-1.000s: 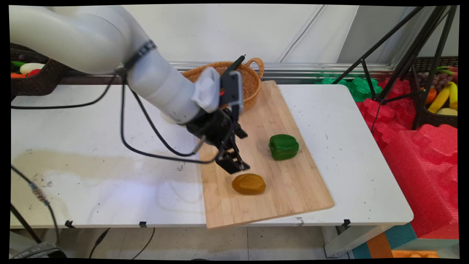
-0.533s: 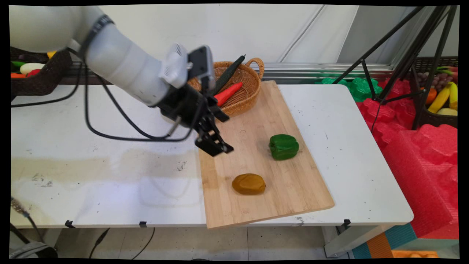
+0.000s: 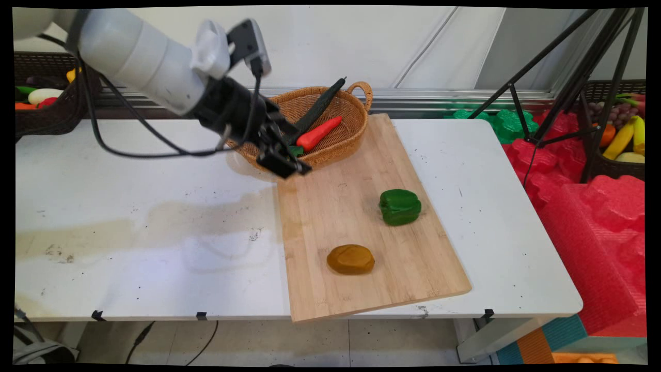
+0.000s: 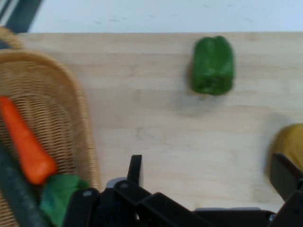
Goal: Pick up the cucumber from the vegetable basket
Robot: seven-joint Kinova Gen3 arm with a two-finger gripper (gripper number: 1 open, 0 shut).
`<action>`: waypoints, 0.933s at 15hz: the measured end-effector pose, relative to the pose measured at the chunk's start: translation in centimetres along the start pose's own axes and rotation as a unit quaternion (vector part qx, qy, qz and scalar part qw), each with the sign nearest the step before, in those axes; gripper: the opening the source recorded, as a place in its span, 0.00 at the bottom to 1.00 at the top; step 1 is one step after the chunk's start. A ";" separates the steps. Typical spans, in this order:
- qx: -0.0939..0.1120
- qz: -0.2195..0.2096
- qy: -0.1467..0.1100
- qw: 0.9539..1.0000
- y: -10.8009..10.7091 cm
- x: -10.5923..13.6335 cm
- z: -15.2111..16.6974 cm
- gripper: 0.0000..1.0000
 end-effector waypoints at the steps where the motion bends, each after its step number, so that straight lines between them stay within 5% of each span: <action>1: 0.010 -0.009 0.003 1.000 -0.7 0.0 -0.3 1.00; 6: 0.053 -0.044 0.012 0.998 -4.0 0.2 -1.1 1.00; 14: 0.135 -0.101 0.014 0.986 -11.1 0.5 0.4 1.00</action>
